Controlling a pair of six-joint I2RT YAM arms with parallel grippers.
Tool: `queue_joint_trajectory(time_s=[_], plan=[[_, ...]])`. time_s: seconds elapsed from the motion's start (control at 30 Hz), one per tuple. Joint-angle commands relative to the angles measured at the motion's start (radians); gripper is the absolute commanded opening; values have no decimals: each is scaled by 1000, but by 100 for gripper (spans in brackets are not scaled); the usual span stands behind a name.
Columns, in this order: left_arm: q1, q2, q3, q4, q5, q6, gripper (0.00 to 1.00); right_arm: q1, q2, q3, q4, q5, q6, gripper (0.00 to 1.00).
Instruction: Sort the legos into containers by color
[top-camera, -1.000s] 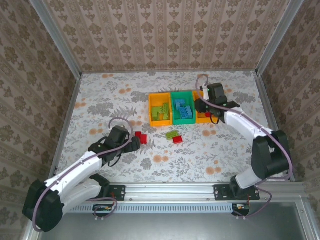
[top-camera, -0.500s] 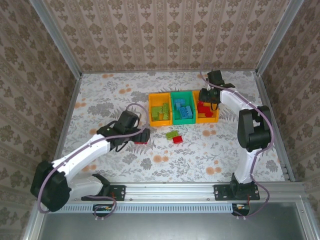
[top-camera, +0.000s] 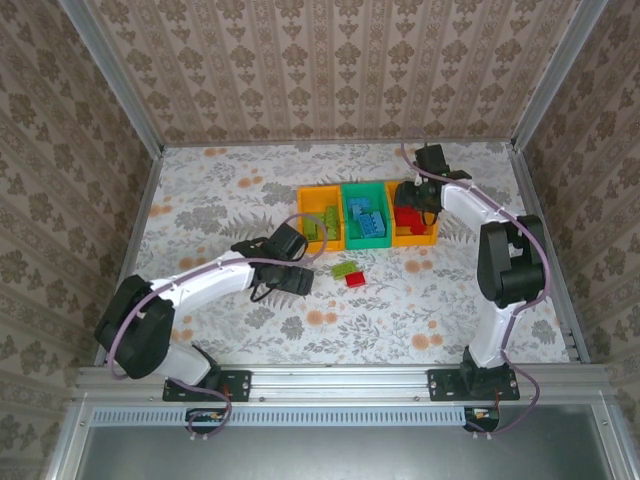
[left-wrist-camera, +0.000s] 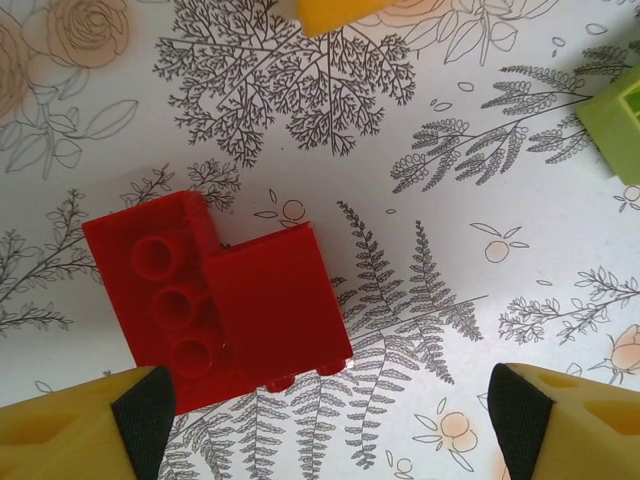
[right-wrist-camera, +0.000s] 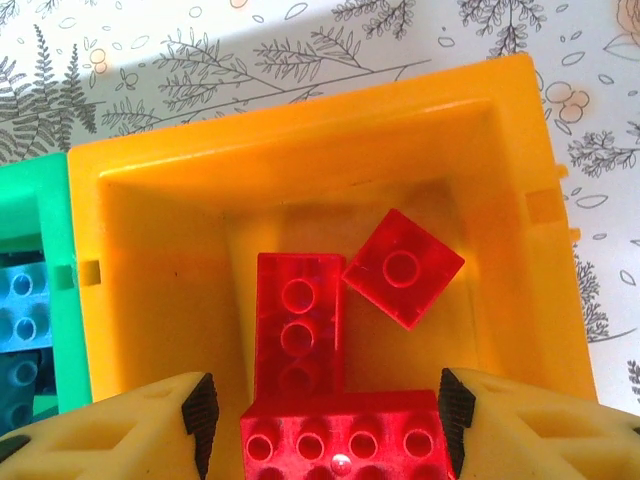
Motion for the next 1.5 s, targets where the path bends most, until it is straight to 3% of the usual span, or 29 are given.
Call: queue_joint_trajectory(time_s=[0.0,0.33,0.43,0.77,1.23,1.37,1.47], plan=[[-6,40,39,-18,3,-26,84,-2,-62,-33,15,-26,33,64],[-17,159,81,12,27,-27,70,-3,-182,-97,49,-66,61,68],[-31,165,89,15,17,-31,61,-4,-206,-108,51,-62,58,68],[-83,175,128,5,-23,-24,48,-4,-215,-143,59,-63,56,69],[-113,277,181,-36,-54,-19,48,-4,-258,-167,67,-79,55,70],[-117,269,181,-32,-54,-20,31,-4,-311,-191,93,-105,60,70],[-122,252,186,-31,-61,-21,25,-4,-357,-217,104,-81,47,71]])
